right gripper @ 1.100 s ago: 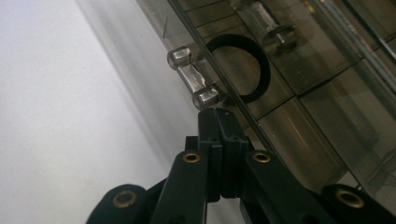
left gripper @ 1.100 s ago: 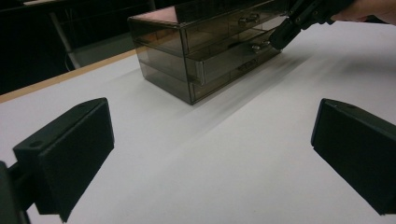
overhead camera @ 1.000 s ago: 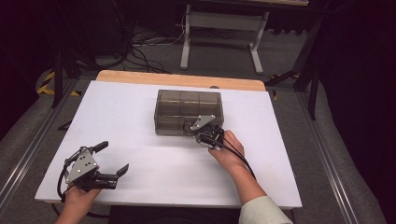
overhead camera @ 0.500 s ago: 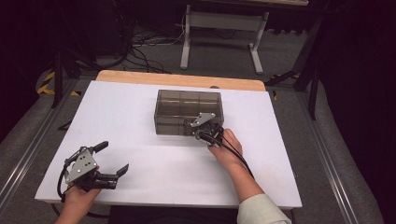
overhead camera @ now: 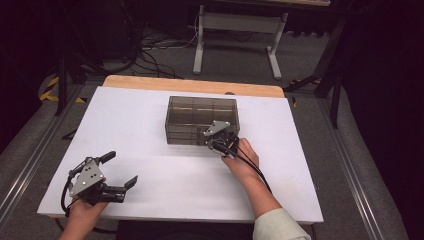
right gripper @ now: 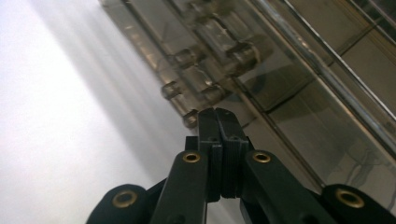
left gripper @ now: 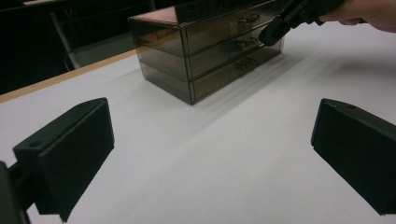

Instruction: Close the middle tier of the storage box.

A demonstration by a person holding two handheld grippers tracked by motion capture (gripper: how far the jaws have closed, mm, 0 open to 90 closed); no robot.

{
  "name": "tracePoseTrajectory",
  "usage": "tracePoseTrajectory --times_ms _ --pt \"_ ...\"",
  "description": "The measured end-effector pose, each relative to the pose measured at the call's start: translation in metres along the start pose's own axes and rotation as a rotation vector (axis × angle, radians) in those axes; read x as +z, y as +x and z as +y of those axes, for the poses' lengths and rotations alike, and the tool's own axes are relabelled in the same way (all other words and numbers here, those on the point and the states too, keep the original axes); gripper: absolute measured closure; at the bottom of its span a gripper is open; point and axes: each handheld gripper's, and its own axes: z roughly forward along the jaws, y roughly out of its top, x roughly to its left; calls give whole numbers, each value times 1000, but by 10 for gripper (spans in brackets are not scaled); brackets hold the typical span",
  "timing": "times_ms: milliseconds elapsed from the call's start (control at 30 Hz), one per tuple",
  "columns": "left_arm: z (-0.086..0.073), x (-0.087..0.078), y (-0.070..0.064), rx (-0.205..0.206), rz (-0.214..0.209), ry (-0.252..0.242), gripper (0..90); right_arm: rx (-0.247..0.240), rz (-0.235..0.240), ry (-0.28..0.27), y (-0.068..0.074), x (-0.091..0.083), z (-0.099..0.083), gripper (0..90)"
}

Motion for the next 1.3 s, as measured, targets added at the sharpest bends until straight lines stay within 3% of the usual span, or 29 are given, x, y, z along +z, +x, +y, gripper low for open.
tracePoseTrajectory --times_ms 33,467,733,800,833,1300 --pt "0 0 -1 -15 -9 -1 2 -8 7 -1 1 -2 0 900" --pt "0 0 -1 -8 -10 3 2 -19 70 -52 7 -18 4 808" --pt "0 0 -2 -8 -10 6 2 -29 89 -85 10 -24 6 678" --pt "0 0 0 9 -1 6 2 -31 95 -89 10 -25 7 655" --pt "0 0 -2 -9 -10 4 2 -31 94 -88 11 -26 7 640" --pt "0 1 -1 -5 -13 5 2 -36 112 -125 14 -36 7 429"
